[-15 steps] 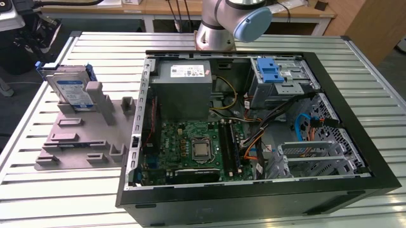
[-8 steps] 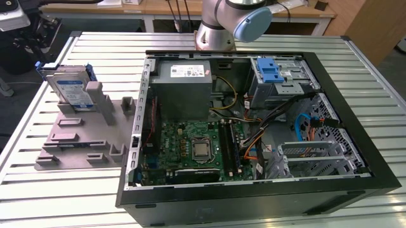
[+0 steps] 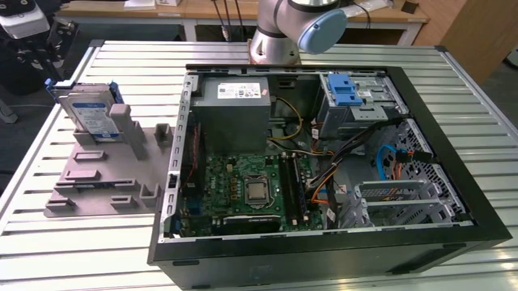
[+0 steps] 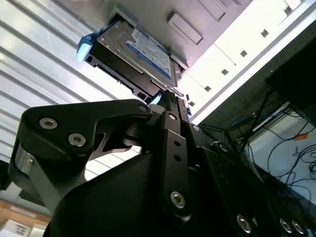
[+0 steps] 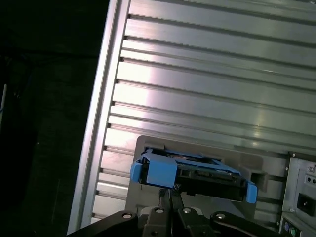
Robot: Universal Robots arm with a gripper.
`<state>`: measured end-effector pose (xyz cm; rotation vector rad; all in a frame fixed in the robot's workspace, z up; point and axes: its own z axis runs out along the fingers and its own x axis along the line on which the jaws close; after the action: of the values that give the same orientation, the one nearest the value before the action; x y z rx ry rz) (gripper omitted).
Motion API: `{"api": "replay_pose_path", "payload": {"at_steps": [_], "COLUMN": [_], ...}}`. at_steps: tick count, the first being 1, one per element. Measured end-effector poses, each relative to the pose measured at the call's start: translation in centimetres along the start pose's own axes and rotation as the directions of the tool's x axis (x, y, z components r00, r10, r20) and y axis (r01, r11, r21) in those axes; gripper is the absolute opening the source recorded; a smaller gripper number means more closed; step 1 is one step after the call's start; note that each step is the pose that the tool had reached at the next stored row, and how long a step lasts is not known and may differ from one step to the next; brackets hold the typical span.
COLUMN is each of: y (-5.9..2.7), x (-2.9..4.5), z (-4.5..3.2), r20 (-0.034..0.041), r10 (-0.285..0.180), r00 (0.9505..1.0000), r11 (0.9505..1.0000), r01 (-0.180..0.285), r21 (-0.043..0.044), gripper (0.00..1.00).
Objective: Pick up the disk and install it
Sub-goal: 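Reach for the disk, then pick up the disk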
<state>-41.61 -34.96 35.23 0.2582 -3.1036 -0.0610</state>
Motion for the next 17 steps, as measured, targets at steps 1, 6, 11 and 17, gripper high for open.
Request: {"api": "replay_pose_path", "payload": {"at_steps": [1, 6, 11, 17], "y": [0.0, 0.0, 0.0, 0.0], "x": [0.0, 0.0, 0.0, 0.0], "z": [0.0, 0.0, 0.03, 0.09], "r20": [-0.0002, -0.0003, -0.002, -0.0069], "r10": [-0.007, -0.009, -0.054, -0.163], "r00": [1.0, 1.0, 0.9985, 0.9866], "r11": [1.0, 1.0, 0.9985, 0.9866], "r01": [0.007, 0.009, 0.054, 0.163], "r21": [0.0001, 0.0002, 0.0012, 0.0032], "gripper": [0.15, 0.15, 0.15, 0.15]}}
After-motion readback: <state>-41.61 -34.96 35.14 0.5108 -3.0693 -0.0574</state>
